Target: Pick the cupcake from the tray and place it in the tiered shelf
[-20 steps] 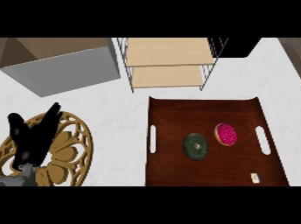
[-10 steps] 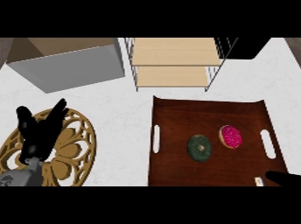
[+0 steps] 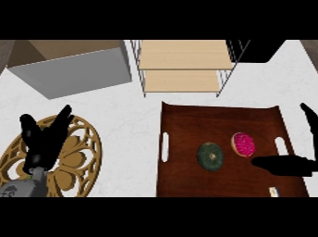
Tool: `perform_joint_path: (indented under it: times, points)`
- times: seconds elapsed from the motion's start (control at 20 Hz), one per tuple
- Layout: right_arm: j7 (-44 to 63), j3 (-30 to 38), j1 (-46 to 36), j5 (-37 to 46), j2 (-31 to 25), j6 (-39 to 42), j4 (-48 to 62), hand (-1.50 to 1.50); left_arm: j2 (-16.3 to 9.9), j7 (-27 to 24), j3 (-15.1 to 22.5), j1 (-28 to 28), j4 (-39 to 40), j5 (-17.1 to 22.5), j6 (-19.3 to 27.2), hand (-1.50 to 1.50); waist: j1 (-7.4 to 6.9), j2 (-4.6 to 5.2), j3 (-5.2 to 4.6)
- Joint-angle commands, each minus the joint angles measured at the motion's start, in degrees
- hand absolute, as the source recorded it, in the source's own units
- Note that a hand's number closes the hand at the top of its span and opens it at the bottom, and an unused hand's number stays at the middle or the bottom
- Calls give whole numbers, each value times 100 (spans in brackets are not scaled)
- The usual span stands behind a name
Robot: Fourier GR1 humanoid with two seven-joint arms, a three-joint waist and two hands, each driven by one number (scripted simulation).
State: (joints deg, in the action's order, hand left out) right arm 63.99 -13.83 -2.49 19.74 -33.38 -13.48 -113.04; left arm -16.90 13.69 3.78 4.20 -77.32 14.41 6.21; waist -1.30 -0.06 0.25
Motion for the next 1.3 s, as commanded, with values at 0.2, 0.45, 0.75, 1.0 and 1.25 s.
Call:
perform_joint_path:
  times: [0.2,0.45,0.75,1.0,1.25]
  points:
    - [1128,-218,-591,181,319,629,674,-150,131,123,44,-372,-145,-48,46,0,69,3,-28]
    - [1507,-692,-685,1128,946,417,820,-150,223,216,49,-27,15,-145,92,0,119,7,-30]
    - [1493,-543,-682,1498,1288,563,1031,-150,145,-189,-154,-233,267,-95,-192,0,141,5,-32]
    - [1126,-408,-804,1747,1753,500,1753,-150,175,137,-105,-535,-286,-91,-122,0,74,2,-25]
    - [889,-433,-537,2255,1958,431,2019,-150,244,-71,-221,-167,262,-146,-213,0,141,12,-28]
